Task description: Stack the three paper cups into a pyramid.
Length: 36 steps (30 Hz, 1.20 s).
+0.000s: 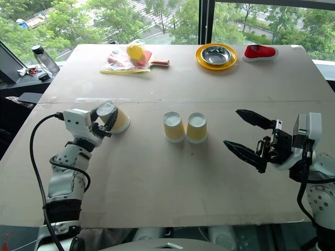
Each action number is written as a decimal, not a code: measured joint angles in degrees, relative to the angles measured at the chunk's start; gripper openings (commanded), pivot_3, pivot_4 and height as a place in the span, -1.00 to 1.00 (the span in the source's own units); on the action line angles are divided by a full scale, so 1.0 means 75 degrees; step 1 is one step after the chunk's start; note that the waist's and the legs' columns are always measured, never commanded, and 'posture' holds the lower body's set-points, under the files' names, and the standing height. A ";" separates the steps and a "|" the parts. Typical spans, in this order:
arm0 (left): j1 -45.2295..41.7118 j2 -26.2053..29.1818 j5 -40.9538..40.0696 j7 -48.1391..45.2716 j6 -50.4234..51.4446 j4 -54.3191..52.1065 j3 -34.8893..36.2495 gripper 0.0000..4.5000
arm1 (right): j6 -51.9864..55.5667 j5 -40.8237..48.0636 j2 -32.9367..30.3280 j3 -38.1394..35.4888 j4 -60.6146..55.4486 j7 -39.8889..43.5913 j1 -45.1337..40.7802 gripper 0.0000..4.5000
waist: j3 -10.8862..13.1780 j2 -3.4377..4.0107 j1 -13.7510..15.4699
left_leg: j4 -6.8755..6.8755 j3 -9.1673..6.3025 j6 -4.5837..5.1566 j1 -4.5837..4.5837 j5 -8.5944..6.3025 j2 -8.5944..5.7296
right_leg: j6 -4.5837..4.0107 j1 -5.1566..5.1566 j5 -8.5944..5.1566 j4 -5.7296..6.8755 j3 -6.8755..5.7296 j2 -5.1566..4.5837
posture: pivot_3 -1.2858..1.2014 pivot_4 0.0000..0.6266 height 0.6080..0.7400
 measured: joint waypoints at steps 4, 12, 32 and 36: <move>0.0001 0.0000 0.0001 -0.0001 0.0023 -0.0026 -0.0005 -0.02 | -0.0003 -0.0007 -0.0058 -0.0020 0.0029 0.0217 0.0239 1.00 | 0.0000 0.0000 0.0000 | 0.0001 0.0000 0.0000 0.0000 0.0000 0.0000 | 0.0000 0.0000 0.0000 0.0001 0.0000 0.0000 | 0.03 -0.52 1.00; -0.1433 0.0777 -0.1240 -0.1830 0.1521 -0.1254 -0.0810 -0.02 | 0.0142 -0.0129 -0.0580 -0.0555 0.0316 0.0501 0.1006 1.00 | 0.0001 -0.0003 0.0144 | 0.0030 -0.0015 -0.0001 -0.0012 0.0000 -0.0006 | 0.0000 0.0010 0.0000 0.0011 -0.0022 0.0004 | 0.03 -0.52 1.00; -0.3740 0.0651 -0.1827 -0.4860 0.2840 -0.0252 -0.2458 -0.02 | -0.0860 0.0007 -0.0066 -0.1991 0.1156 0.1529 0.1779 1.00 | 0.0003 0.0002 0.0005 | 0.0042 -0.0021 0.0000 -0.0005 0.0000 -0.0028 | 0.0001 0.0022 -0.0001 0.0012 -0.0020 0.0014 | 0.03 -0.52 1.00; -0.3910 0.0469 -0.1663 -0.5087 0.2512 0.0057 -0.2470 -0.02 | -0.0985 0.0153 0.0017 -0.2309 0.1209 0.1791 0.2040 1.00 | 0.0002 0.0003 0.0020 | 0.0043 -0.0022 0.0001 -0.0006 0.0000 -0.0029 | 0.0001 0.0023 -0.0001 0.0011 -0.0022 0.0013 | 0.03 -0.52 1.00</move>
